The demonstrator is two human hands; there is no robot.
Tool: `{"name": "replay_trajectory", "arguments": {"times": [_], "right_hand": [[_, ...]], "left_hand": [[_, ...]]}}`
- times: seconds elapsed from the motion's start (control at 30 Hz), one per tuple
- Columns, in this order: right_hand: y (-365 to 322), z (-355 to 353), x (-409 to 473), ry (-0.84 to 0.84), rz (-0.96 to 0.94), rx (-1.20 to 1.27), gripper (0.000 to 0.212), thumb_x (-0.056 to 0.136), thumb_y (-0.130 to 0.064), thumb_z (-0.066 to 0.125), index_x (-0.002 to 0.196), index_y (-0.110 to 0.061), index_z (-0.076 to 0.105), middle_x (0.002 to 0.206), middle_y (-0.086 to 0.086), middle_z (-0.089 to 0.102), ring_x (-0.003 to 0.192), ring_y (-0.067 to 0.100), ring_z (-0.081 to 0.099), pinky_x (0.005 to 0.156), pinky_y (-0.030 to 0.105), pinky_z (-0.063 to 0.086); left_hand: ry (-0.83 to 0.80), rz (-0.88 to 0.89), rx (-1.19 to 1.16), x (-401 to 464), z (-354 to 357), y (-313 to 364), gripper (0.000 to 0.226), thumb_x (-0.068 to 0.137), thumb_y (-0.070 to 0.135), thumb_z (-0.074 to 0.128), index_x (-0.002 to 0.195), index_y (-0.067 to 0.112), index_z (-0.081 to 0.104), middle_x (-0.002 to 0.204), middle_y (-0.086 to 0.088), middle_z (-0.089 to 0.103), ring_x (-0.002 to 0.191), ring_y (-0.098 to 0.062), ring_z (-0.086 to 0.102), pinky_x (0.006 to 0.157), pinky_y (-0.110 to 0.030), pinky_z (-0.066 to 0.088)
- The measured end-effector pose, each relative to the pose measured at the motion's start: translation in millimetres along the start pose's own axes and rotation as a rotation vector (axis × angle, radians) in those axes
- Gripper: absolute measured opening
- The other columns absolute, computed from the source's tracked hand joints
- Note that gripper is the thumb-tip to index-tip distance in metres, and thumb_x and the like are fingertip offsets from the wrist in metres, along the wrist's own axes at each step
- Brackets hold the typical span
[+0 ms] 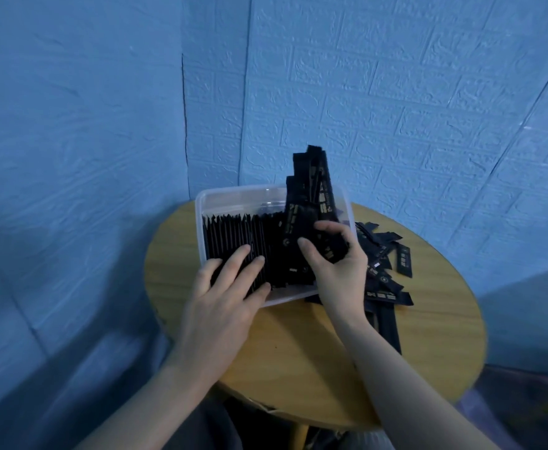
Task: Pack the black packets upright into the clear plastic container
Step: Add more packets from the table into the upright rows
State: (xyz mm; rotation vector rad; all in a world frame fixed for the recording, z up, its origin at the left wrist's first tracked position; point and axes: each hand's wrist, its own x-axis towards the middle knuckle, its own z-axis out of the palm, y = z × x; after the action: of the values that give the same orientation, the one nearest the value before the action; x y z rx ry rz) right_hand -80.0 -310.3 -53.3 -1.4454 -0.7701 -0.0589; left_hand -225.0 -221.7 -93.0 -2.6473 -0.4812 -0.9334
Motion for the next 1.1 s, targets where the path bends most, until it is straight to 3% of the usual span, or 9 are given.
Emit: {"name": "replay_trajectory", "arguments": {"times": [0.1,0.23,0.37,0.53,0.63,0.8,0.97,1.1], "right_hand": [[1.2,3.7,3.0,-0.052,0.037,-0.159,0.026,0.081,-0.019,0.077,0.103,-0.019,0.062,0.095,-0.019,0.063,0.087,-0.016,0.056,0.071,0.004,0.042],[-0.6,8.9,5.8,-0.079,0.09,-0.323,0.044,0.074,-0.037,0.081,0.107,-0.027,0.054,0.11,-0.009,0.06,0.096,0.005,0.06,0.08,0.032,0.052],[-1.3,10.0,3.2,-0.067,0.081,-0.42,0.063,0.069,-0.046,0.082,0.115,-0.027,0.044,0.117,-0.006,0.054,0.102,0.012,0.057,0.084,0.038,0.052],[-3.9,10.0,6.9,0.022,0.067,-0.419,0.081,0.065,-0.044,0.085,0.122,-0.017,0.034,0.119,-0.003,0.054,0.098,0.01,0.054,0.071,0.023,0.042],[-5.5,11.5,14.4,0.048,0.043,-0.42,0.094,0.063,-0.046,0.086,0.13,-0.016,0.027,0.123,-0.002,0.053,0.105,0.017,0.059,0.071,0.025,0.04],[-10.8,9.1,26.2,0.021,0.045,-0.462,0.122,0.061,-0.053,0.085,0.147,-0.022,0.004,0.15,0.001,0.038,0.121,0.026,0.055,0.078,0.032,0.044],[-9.4,4.9,21.4,-0.025,0.065,-0.498,0.124,0.063,-0.053,0.084,0.151,-0.018,0.003,0.141,0.004,0.051,0.116,0.025,0.059,0.076,0.028,0.041],[-10.2,1.9,21.2,-0.03,0.059,-0.5,0.115,0.064,-0.053,0.083,0.149,-0.014,0.015,0.125,0.0,0.06,0.108,0.023,0.062,0.083,0.038,0.052]], "left_hand": [[-0.006,-0.001,-0.004,0.0,-0.3,-0.3,0.031,0.072,0.013,0.083,0.101,0.021,0.076,0.13,-0.008,0.063,0.129,-0.032,0.051,0.098,-0.047,0.032],[0.0,0.005,-0.015,0.6,-1.0,-0.5,0.024,0.074,0.014,0.081,0.097,0.022,0.076,0.13,-0.007,0.063,0.129,-0.031,0.051,0.098,-0.046,0.032],[0.011,-0.003,-0.025,0.8,-0.3,-0.4,0.021,0.076,0.015,0.08,0.095,0.023,0.076,0.13,-0.005,0.063,0.13,-0.029,0.05,0.099,-0.045,0.032],[0.028,-0.003,-0.024,0.1,0.6,-0.3,0.019,0.08,0.014,0.076,0.097,0.023,0.076,0.13,-0.005,0.063,0.13,-0.029,0.049,0.1,-0.044,0.031],[0.015,-0.01,-0.033,0.6,-0.4,0.0,0.023,0.076,0.015,0.08,0.097,0.023,0.076,0.129,-0.005,0.064,0.129,-0.029,0.05,0.099,-0.044,0.031],[0.01,-0.013,-0.046,0.4,-0.6,0.0,0.025,0.074,0.014,0.08,0.098,0.023,0.076,0.129,-0.006,0.064,0.129,-0.03,0.049,0.1,-0.045,0.03],[0.005,-0.021,-0.045,0.3,-1.2,-0.7,0.026,0.075,0.014,0.081,0.098,0.023,0.076,0.129,-0.005,0.064,0.13,-0.03,0.049,0.1,-0.045,0.031],[0.009,-0.039,-0.042,0.2,-1.1,-0.4,0.024,0.075,0.015,0.081,0.098,0.023,0.077,0.128,-0.006,0.064,0.13,-0.029,0.049,0.1,-0.044,0.031]]}}
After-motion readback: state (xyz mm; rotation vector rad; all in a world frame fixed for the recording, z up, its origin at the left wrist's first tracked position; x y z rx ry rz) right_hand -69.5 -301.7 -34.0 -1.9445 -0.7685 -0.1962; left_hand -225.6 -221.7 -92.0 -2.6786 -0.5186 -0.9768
